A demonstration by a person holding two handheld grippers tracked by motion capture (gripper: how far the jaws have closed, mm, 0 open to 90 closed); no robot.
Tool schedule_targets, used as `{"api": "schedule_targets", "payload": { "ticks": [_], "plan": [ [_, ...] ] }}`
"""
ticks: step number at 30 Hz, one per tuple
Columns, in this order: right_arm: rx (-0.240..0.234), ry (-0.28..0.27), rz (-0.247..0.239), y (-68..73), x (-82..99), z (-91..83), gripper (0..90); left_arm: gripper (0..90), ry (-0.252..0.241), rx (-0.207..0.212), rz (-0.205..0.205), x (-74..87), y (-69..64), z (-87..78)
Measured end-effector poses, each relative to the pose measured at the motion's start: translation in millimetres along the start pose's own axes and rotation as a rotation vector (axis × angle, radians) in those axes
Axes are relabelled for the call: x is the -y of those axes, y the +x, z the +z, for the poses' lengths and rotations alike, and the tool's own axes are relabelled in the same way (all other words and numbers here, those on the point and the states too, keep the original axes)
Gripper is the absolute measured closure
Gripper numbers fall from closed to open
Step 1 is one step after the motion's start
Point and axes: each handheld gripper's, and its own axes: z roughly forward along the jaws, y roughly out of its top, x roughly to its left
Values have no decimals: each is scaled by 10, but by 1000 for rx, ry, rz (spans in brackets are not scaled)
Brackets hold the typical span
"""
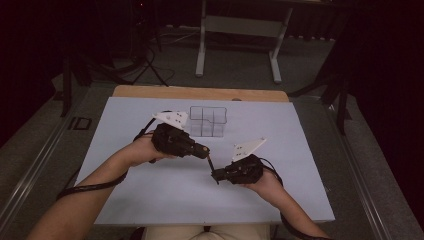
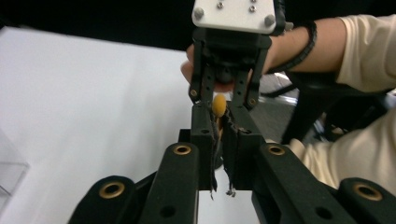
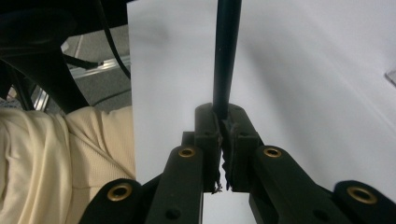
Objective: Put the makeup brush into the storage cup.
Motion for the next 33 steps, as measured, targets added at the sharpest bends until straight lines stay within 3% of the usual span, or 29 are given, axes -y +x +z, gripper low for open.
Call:
{"api": "schedule_targets", "payload": {
  "ticks": [3, 6, 11, 17, 19, 25, 33],
  "plan": [
    [14, -29, -1, 7, -15, -27, 856, 795, -25, -9, -11, 12, -8, 23],
    [21, -52, -5, 16, -42, -47, 856, 795, -49, -10, -13, 34, -21, 54],
    [35, -63, -6, 13, -54, -61, 856, 798, -138, -28, -35, 82, -23, 61],
    [57, -80, -2, -1, -36, -72, 855, 828, -190, -40, -63, 124, -32, 119],
    [64, -97, 8, -10, -29, -80, 855, 828, -226, -61, -79, 147, -37, 145],
    [70, -96, 21, -45, -4, -87, 855, 844, -248, -132, -99, 169, -85, 226],
    [80, -130, 42, -86, 33, -114, 854, 853, -329, -170, -121, 214, -81, 294]
  ]
}}
